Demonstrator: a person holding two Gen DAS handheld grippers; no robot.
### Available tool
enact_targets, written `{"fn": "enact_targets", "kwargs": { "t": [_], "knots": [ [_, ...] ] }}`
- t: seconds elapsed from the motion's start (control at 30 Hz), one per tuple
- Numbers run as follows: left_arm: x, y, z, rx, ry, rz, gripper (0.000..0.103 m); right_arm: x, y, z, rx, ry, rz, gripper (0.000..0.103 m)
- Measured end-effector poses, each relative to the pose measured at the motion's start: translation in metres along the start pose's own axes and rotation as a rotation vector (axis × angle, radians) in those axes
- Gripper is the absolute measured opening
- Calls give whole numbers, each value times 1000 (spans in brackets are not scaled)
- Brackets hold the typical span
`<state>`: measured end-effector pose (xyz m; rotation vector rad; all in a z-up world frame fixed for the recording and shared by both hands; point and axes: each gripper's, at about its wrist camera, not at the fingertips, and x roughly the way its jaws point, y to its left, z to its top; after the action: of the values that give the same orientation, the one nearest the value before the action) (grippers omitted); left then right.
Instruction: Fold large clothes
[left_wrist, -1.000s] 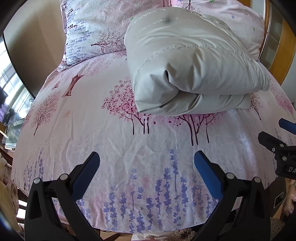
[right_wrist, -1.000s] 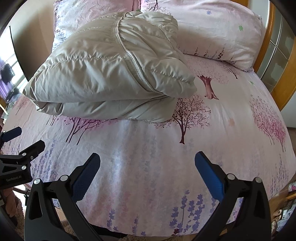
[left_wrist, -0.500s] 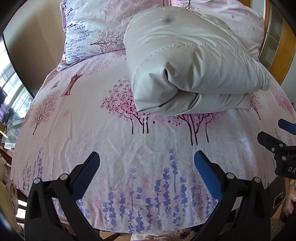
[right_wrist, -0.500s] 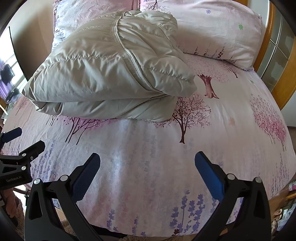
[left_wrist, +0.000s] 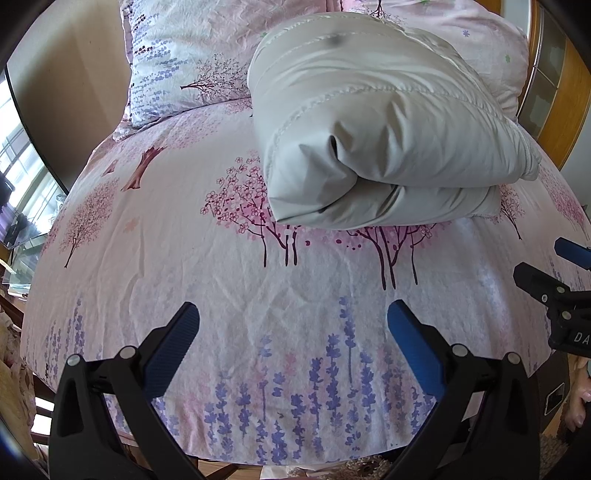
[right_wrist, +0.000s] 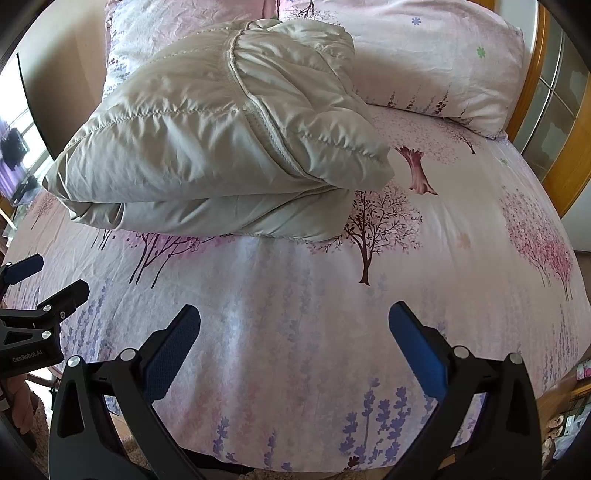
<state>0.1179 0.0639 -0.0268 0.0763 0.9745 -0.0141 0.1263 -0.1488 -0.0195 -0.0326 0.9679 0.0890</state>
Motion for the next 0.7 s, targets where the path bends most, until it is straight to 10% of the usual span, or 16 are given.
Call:
{"fn": "enact_targets", "kwargs": {
  "t": [0.7],
  "knots": [
    [1,-2,0,0,5,-5,101,3,-1,-1,1,4,3,102]
  ]
}}
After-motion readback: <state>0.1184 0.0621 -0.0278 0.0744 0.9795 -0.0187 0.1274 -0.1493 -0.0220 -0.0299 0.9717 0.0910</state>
